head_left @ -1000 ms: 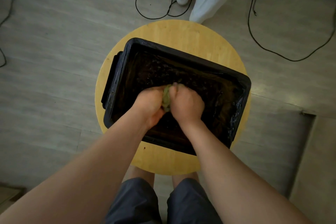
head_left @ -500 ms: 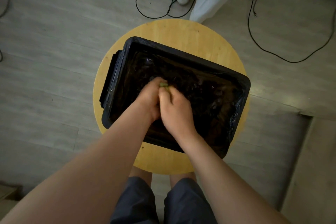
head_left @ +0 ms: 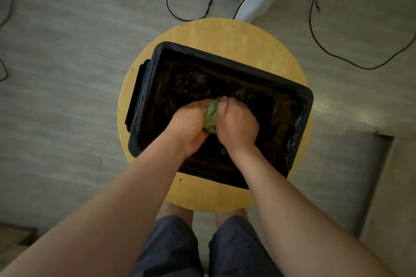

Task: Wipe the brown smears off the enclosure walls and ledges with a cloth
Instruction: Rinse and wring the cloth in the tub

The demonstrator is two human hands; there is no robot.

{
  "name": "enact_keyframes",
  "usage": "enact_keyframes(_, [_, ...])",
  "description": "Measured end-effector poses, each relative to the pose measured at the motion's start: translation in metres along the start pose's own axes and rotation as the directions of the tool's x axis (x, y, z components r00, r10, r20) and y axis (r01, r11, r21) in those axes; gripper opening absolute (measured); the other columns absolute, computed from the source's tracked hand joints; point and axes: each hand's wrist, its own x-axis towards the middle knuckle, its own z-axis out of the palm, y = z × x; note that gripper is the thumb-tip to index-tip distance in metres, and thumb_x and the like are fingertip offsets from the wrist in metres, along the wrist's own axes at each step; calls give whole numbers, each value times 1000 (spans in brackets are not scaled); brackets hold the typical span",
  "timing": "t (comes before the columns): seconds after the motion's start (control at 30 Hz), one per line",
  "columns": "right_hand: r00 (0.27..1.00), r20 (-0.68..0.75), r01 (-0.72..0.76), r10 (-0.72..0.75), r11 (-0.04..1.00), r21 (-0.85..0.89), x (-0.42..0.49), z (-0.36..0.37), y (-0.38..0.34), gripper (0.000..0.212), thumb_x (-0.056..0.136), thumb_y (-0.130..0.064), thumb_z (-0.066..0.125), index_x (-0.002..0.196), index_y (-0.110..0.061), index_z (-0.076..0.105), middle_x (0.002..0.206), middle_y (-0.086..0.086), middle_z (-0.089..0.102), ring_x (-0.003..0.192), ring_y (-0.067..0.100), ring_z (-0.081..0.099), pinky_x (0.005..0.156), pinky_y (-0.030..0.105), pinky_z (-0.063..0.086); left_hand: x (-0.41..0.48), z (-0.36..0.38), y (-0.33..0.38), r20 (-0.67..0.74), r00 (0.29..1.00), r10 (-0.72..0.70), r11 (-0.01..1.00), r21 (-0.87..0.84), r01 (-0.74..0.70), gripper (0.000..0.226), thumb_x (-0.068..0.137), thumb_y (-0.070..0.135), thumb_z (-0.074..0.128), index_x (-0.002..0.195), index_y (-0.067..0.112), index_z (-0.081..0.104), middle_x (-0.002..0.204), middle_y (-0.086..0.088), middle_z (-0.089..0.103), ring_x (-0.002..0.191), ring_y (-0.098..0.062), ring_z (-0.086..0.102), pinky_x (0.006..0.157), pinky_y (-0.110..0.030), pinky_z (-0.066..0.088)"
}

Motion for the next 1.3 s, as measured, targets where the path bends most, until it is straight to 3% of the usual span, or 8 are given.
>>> enact_keyframes(0.2, [859, 210, -508, 467, 829, 233, 10, -1, 14, 60, 108, -53, 31, 151, -12, 38, 159, 15, 19, 141, 39, 26, 113, 46, 29, 9, -10, 6, -224, 974, -35, 999, 1, 36, 40, 92, 14, 56, 132, 18, 51, 118, -12, 64, 103, -28, 66, 75, -40, 60])
enact_keyframes(0.53, [918, 145, -396, 369, 833, 385, 11, -21, 37, 36, 108, -26, 49, 142, -13, 49, 122, 5, 64, 106, 24, 62, 82, 27, 43, 17, -25, -3, -125, 992, 36, 961, 277, 0, 88, 79, 7, 80, 143, 42, 31, 135, -6, 46, 111, -27, 61, 63, -31, 61])
enact_keyframes(0.7, [752, 213, -634, 623, 599, 489, 22, -17, 35, 47, 111, -45, 33, 108, -7, 62, 100, 7, 65, 101, 33, 65, 92, 42, 53, 15, -29, 2, -141, 979, 148, 835, 548, -47, 76, 88, 12, 72, 145, 38, 31, 137, -3, 28, 116, -26, 47, 92, -46, 60])
enact_keyframes(0.87, [622, 353, -694, 699, 284, 662, 21, -9, 25, 58, 105, -56, 38, 150, -19, 42, 141, 12, 53, 122, 34, 56, 108, 49, 45, 21, -27, -2, -179, 952, 247, 684, 729, -40, 41, 94, 22, 67, 127, 21, 43, 134, -7, 36, 112, -34, 53, 94, -48, 58])
enact_keyframes(0.97, [753, 363, -653, 549, 551, 519, 4, -6, 11, 58, 104, -42, 48, 154, -28, 22, 148, 13, 35, 111, 29, 48, 93, 41, 45, 21, -21, -1, -94, 938, 333, 469, 880, -79, 36, 98, 27, 59, 132, 16, 54, 138, -11, 41, 117, -35, 53, 98, -39, 50])
enact_keyframes(1.1, [791, 474, -578, 386, 726, 372, -7, 2, -1, 45, 107, -37, 42, 150, -24, 37, 133, 7, 59, 117, 31, 61, 100, 45, 53, 22, -6, -2, -112, 992, 58, 925, 381, -11, 42, 100, 37, 54, 142, 32, 48, 123, -6, 63, 107, -27, 63, 87, -42, 58])
enact_keyframes(1.2, [876, 444, -410, 189, 776, 479, -20, -7, -15, 39, 107, -53, 40, 125, -27, 62, 107, -7, 70, 98, 12, 68, 87, 38, 57, 28, -5, 3, -104, 990, -94, 991, 82, 103, 35, 103, 42, 52, 131, 25, 63, 115, -9, 73, 102, -28, 70, 89, -44, 60])
enact_keyframes(1.3, [945, 324, -151, -51, 810, 566, -37, -25, -32, 38, 105, -54, 46, 90, -25, 65, 77, -6, 67, 72, 8, 65, 63, 35, 55, 30, -11, 6, -110, 981, -158, 987, -32, 155, 34, 106, 37, 51, 86, 13, 66, 73, -5, 67, 64, -18, 68, 58, -24, 56])
